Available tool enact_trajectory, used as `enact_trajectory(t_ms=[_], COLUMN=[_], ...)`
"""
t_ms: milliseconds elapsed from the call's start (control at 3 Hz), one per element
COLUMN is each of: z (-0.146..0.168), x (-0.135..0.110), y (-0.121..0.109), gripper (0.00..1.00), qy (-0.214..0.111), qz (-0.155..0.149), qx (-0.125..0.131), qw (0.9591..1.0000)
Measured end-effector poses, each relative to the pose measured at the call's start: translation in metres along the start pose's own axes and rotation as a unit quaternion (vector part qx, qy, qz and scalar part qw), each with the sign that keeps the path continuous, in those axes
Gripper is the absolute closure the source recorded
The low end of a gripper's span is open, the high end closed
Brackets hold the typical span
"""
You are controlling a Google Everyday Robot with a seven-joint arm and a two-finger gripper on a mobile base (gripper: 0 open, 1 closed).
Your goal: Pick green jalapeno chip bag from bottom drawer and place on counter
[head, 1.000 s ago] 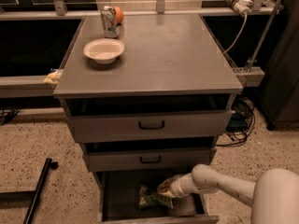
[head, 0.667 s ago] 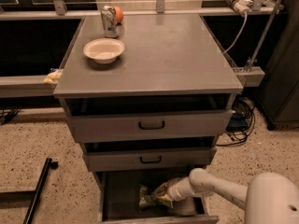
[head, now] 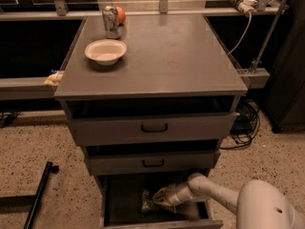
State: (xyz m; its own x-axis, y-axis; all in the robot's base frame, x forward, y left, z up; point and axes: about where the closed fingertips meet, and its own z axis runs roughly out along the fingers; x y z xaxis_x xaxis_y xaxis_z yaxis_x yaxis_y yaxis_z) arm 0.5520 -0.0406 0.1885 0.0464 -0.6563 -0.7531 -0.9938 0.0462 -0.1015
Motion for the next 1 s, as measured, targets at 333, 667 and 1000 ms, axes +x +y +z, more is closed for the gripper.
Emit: enact_trajectory(t_ms=[333, 667, 1000], z=[0.014, 0.023, 0.027], x=[0.002, 0.006, 0.010], y=[-0.007, -0.012, -0.015], gripper=[0.11, 0.00, 0.00], qy=[-0.008, -0.012, -0.013], qz=[-0.015, -0.022, -0.027], qx=[-0.004, -0.006, -0.004], qw=[0.9998, 0.9997, 0.9995])
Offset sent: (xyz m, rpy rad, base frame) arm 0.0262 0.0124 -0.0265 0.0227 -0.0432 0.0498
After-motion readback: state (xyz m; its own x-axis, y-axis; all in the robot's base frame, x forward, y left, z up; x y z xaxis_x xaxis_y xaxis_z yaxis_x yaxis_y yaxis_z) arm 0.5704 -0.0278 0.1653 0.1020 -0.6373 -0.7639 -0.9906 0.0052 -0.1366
